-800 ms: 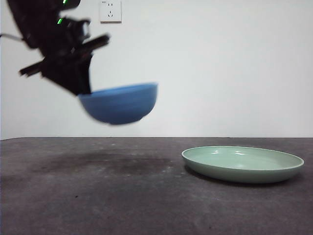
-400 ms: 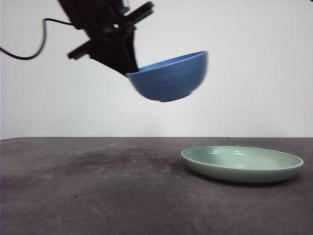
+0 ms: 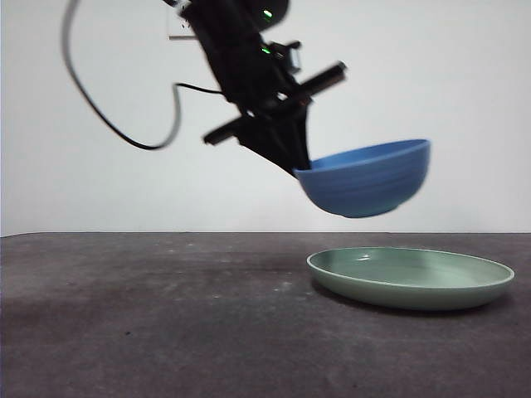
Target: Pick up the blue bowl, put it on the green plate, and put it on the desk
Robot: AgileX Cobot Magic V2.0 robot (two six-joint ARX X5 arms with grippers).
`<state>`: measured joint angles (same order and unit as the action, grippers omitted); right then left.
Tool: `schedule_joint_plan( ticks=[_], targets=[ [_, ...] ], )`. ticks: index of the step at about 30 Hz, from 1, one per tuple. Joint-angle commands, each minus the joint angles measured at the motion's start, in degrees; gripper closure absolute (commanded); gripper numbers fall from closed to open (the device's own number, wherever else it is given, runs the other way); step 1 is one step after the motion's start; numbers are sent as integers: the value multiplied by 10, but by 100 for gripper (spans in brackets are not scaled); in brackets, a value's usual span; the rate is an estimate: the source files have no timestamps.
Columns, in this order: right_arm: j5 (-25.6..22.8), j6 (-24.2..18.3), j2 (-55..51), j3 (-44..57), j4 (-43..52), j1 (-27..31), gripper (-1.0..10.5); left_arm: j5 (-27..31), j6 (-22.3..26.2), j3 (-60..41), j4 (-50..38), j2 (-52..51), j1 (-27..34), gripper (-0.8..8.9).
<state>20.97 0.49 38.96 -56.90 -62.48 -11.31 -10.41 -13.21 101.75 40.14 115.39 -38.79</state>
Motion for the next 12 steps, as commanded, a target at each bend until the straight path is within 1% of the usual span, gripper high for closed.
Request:
schedule_joint_plan(
  ticks=[1, 6, 12],
  targets=[
    [1, 9, -6, -11, -2, -2, 534, -2, 2, 66, 17, 59, -11, 804],
    [1, 10, -19, -11, -11, -2, 534, -1, 5, 153, 56, 138, -23, 804],
    [1, 10, -21, -11, -15, -2, 534, -1, 4, 178, 52, 181, -30, 804]
  ],
)
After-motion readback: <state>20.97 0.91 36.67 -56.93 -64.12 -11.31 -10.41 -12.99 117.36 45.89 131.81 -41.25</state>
